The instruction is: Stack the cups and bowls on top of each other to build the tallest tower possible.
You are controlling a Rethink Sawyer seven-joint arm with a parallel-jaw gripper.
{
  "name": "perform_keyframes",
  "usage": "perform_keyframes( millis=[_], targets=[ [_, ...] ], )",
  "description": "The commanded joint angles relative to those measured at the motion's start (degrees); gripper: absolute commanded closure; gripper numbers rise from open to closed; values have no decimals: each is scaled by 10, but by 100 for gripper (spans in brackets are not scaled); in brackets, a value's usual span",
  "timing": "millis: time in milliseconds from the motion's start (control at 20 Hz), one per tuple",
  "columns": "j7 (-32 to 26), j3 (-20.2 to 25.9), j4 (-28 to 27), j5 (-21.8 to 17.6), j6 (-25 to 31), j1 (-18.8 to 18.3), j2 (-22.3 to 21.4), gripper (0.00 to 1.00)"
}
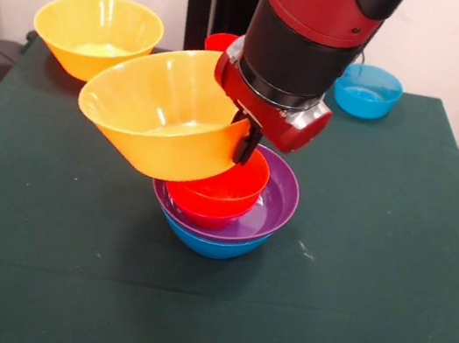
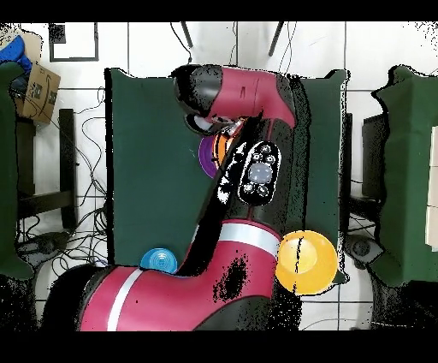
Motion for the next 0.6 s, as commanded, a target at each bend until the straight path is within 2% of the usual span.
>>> perform_keyframes(
  millis=[50, 250, 600],
  targets=[
    [141, 17, 68, 14, -7, 22, 18, 100],
    [145, 12, 67, 21, 4, 35, 22, 100],
    [133, 0, 33, 12, 40, 44, 50, 100]
  ],
)
